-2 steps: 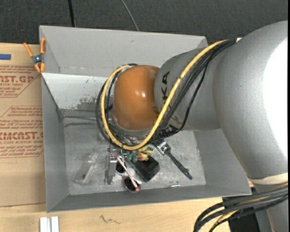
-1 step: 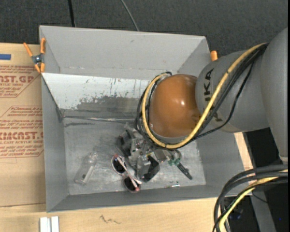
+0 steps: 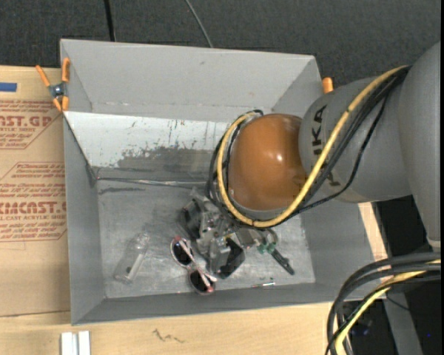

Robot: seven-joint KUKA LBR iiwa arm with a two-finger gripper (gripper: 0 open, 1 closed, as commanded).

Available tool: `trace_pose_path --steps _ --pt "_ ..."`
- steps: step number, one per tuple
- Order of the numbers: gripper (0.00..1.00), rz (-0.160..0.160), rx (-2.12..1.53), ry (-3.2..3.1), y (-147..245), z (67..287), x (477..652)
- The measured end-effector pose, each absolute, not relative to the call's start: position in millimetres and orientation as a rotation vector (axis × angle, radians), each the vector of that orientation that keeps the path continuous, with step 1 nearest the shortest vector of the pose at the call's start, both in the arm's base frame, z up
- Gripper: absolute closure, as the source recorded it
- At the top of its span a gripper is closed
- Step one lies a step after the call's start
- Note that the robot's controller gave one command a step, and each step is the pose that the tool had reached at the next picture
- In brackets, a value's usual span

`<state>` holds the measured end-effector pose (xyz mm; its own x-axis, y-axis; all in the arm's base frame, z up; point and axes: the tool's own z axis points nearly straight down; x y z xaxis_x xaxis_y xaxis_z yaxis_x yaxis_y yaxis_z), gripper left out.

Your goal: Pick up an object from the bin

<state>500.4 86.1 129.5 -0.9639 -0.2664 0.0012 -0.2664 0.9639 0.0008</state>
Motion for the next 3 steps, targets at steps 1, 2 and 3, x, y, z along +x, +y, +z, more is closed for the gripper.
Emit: trace_pose_path --steps 1,2,3 --pt "1.00 -0.002 0.406 -3.116 83 133 500.2" --pt "1.00 0.001 1.072 -2.962 69 339 504.1" --pt "1.00 -0.001 1.069 -2.959 69 336 503.8"
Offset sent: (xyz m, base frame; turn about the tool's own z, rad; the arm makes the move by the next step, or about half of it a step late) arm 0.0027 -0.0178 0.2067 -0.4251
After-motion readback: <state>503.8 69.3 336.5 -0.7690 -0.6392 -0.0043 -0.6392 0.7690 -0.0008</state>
